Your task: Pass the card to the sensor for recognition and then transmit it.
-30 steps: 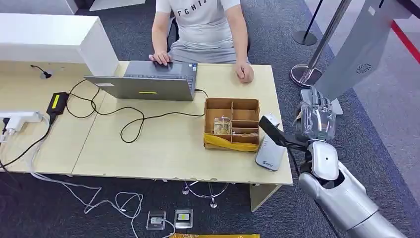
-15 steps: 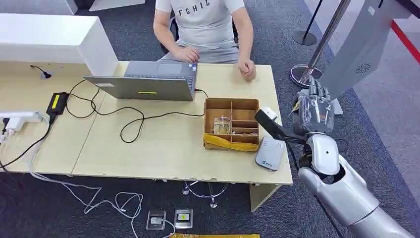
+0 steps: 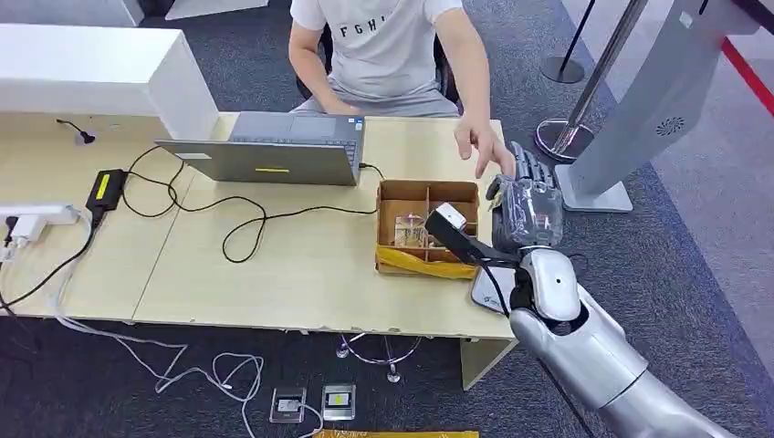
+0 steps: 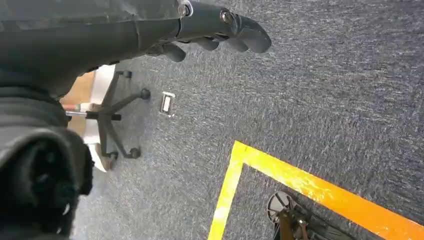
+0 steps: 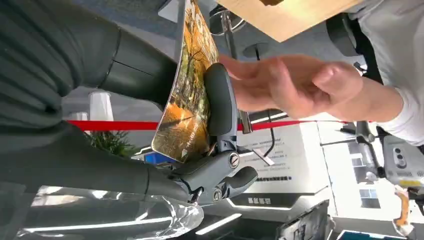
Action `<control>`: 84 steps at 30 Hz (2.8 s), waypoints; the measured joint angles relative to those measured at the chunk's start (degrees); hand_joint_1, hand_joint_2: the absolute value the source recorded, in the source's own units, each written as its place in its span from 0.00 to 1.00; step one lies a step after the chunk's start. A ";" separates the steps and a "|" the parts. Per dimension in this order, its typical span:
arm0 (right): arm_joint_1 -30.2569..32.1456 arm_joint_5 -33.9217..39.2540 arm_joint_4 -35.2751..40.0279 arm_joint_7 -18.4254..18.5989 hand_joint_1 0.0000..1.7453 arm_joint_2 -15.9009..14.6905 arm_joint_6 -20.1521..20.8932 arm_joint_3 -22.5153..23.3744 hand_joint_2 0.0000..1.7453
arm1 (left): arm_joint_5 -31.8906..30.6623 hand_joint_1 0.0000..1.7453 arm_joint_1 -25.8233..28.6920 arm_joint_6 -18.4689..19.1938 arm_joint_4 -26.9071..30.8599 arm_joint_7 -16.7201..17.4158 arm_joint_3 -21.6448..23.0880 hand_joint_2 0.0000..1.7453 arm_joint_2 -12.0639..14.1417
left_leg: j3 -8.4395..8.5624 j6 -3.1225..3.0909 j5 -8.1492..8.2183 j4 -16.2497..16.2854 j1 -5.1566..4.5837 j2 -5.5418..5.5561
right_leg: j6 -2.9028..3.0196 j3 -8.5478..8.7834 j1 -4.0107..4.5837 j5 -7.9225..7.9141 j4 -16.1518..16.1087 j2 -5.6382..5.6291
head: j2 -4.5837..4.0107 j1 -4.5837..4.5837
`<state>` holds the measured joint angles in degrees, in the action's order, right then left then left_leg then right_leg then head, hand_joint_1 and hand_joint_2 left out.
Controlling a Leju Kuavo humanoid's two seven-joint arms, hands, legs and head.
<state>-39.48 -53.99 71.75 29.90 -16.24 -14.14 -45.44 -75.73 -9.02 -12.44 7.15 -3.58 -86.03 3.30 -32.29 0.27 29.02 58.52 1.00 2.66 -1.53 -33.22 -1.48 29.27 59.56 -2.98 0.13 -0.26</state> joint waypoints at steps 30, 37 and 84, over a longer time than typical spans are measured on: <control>-0.61 -4.59 -10.90 -3.52 0.00 5.44 -3.30 -1.35 1.00 | 0.33 0.00 0.02 -1.46 0.00 0.98 -0.09 0.00 -0.46 | -0.03 0.00 0.00 0.00 0.00 -0.01 | 0.01 -0.05 0.00 0.00 0.00 -0.01 | 0.00 0.00; -1.11 -4.22 -12.94 -3.58 0.00 6.42 -2.01 -0.98 1.00 | -0.53 0.00 0.03 -0.70 0.00 1.11 -0.09 0.00 -0.44 | -0.02 0.00 0.00 0.00 0.00 -0.01 | 0.01 -0.06 0.00 0.00 0.00 -0.01 | 0.00 0.00; 7.19 6.23 10.58 0.87 0.00 -5.57 10.45 1.11 1.00 | -1.68 0.00 0.17 0.44 0.02 0.48 -0.09 0.00 0.02 | 0.00 0.10 0.07 0.01 0.01 -0.12 | 0.01 -0.10 0.01 0.01 -0.01 -0.11 | 0.00 0.00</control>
<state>-32.29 -47.76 82.34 30.77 -21.81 -3.69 -44.33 -77.42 -8.85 -12.00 7.17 -3.10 -86.12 3.32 -32.29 0.37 29.09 58.53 1.01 2.54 -1.52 -33.32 -1.48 29.28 59.55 -3.09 0.13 -0.26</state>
